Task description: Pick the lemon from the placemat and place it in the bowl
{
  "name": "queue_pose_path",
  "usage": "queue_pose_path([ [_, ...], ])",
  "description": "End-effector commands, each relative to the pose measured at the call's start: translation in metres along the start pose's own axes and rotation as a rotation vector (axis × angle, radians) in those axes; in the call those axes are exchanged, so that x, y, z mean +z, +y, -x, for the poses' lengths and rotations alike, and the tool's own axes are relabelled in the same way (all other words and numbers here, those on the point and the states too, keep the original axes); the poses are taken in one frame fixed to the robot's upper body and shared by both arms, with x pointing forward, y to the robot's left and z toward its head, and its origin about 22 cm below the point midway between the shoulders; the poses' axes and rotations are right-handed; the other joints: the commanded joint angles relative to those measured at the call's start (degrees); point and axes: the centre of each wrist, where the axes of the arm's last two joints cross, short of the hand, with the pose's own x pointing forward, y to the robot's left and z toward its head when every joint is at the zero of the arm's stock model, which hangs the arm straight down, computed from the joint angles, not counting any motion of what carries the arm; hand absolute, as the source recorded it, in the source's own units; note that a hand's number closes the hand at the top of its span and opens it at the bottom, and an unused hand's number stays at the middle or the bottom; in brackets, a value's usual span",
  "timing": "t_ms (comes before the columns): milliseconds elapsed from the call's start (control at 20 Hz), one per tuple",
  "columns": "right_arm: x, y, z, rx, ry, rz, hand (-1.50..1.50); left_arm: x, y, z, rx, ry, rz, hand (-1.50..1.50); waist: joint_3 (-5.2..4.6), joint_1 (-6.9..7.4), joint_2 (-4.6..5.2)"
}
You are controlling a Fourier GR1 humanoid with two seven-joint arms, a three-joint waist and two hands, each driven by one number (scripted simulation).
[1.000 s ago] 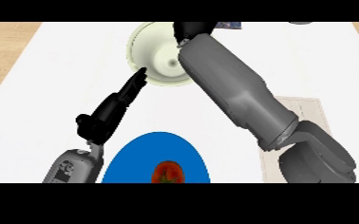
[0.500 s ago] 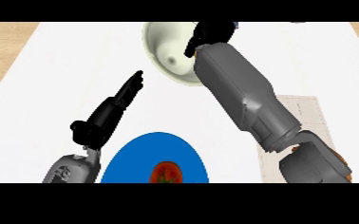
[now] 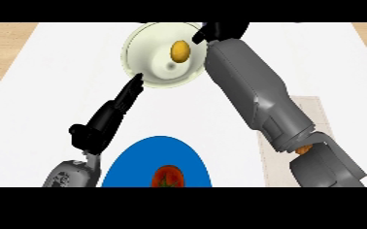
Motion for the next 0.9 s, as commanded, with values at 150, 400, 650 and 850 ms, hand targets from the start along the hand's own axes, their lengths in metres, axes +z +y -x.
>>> queue_pose_path([
  [150,-0.015,-0.012,0.011,-0.276,0.151,0.142,-1.50,0.010,0.004,0.006,-0.002,0.020,-0.040,0.00,0.04,-2.35,-0.92],
  [400,-0.022,-0.015,0.040,-0.343,0.182,0.178,-1.50,0.021,0.018,0.012,-0.006,0.042,-0.085,0.00,0.04,-4.65,-1.89],
  [650,-0.017,-0.020,0.070,-0.404,0.162,0.220,-1.50,0.023,0.011,0.012,0.019,0.051,-0.108,0.00,0.01,-6.15,-2.48],
  [850,-0.005,-0.021,0.120,-0.418,0.159,0.225,-1.50,0.029,0.030,0.020,0.005,0.057,-0.123,0.00,-0.04,-7.40,-2.35],
])
